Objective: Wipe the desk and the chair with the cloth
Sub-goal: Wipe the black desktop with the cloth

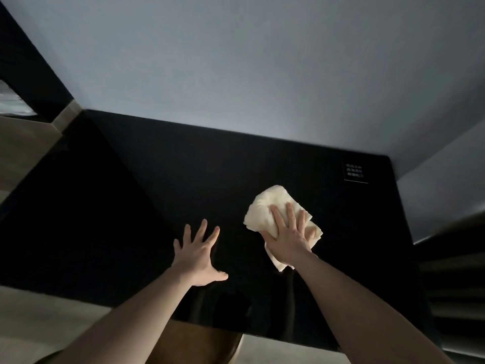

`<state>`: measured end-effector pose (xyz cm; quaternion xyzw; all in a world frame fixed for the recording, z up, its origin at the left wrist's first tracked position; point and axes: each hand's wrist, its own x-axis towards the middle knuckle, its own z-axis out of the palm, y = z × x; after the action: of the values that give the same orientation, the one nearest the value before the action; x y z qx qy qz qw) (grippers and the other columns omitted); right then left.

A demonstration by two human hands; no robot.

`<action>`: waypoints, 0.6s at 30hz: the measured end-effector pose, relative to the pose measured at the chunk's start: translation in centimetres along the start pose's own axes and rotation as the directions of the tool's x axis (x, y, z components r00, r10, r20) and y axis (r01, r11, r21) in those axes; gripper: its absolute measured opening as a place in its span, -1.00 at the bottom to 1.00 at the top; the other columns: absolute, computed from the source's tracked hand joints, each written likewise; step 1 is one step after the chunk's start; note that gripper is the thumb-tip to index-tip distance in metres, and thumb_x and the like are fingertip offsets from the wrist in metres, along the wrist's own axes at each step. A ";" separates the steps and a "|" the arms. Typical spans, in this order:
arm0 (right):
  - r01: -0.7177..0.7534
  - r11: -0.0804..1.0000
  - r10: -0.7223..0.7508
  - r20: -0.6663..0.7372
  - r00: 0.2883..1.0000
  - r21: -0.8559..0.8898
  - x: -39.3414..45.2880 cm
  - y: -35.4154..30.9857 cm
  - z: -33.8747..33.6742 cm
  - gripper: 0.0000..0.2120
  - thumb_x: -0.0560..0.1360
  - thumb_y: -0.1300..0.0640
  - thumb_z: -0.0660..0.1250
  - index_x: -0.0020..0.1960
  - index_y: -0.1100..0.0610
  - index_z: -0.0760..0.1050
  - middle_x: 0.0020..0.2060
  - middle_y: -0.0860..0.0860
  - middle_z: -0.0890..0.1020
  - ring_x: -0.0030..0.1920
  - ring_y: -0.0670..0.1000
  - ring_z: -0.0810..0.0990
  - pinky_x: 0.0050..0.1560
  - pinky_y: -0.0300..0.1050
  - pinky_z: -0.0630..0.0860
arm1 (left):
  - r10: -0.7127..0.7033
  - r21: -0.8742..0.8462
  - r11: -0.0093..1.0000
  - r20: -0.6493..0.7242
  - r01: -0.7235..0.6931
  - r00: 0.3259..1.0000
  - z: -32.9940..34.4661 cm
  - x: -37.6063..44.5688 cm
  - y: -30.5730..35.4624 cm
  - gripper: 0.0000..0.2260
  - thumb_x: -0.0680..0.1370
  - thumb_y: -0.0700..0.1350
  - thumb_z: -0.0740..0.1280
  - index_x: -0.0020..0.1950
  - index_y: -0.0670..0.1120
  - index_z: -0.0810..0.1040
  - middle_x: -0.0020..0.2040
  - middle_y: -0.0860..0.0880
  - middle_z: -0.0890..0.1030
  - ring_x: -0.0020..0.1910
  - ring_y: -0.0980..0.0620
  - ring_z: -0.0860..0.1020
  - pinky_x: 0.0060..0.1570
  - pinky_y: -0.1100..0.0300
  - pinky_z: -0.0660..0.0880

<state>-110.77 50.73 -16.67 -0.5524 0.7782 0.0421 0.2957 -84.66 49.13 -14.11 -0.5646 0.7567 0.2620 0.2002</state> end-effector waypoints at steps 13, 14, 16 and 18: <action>-0.267 0.960 0.267 0.016 0.964 0.087 -3.8 13.2 -2.8 -0.28 0.64 -0.45 -0.09 0.61 -0.35 -0.46 0.62 -0.04 -0.51 0.59 0.28 -0.55 0.48 0.60 -0.34 | -0.204 -0.008 0.978 0.165 0.208 0.965 -0.8 -0.5 9.1 0.39 0.28 0.26 0.68 0.61 0.30 -0.44 0.61 0.05 -0.55 0.64 -0.41 -0.31 0.45 -0.48 0.32; -0.259 0.963 0.258 0.026 0.966 0.078 -3.8 13.5 -2.8 -0.27 0.64 -0.45 -0.09 0.61 -0.36 -0.47 0.62 -0.04 -0.51 0.59 0.29 -0.55 0.49 0.60 -0.32 | -0.206 -0.005 0.978 0.170 0.210 0.964 -0.9 -0.4 9.1 0.39 0.27 0.27 0.68 0.61 0.31 -0.45 0.60 0.05 -0.56 0.63 -0.42 -0.31 0.44 -0.48 0.33; -0.240 0.968 0.238 0.046 0.970 0.069 -3.4 14.2 -3.0 -0.26 0.63 -0.46 -0.07 0.61 -0.37 -0.46 0.62 -0.06 -0.51 0.59 0.28 -0.55 0.51 0.60 -0.30 | -0.208 0.014 0.978 0.185 0.209 0.960 -1.1 0.0 9.0 0.42 0.25 0.29 0.68 0.59 0.32 -0.47 0.59 0.04 -0.57 0.62 -0.45 -0.31 0.42 -0.48 0.36; -0.223 0.973 0.220 0.048 0.974 0.065 -3.0 14.8 -3.4 -0.26 0.63 -0.47 -0.06 0.60 -0.39 -0.45 0.62 -0.08 -0.51 0.59 0.27 -0.55 0.51 0.60 -0.29 | -0.213 0.032 0.977 0.200 0.211 0.957 -1.4 0.4 9.1 0.44 0.22 0.31 0.68 0.59 0.30 -0.49 0.58 0.00 -0.59 0.62 -0.48 -0.29 0.43 -0.49 0.34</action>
<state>-124.63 57.62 -16.18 -0.4506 0.8297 0.0588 0.3242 -93.53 50.02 -11.67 -0.6118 0.6690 0.2912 0.3056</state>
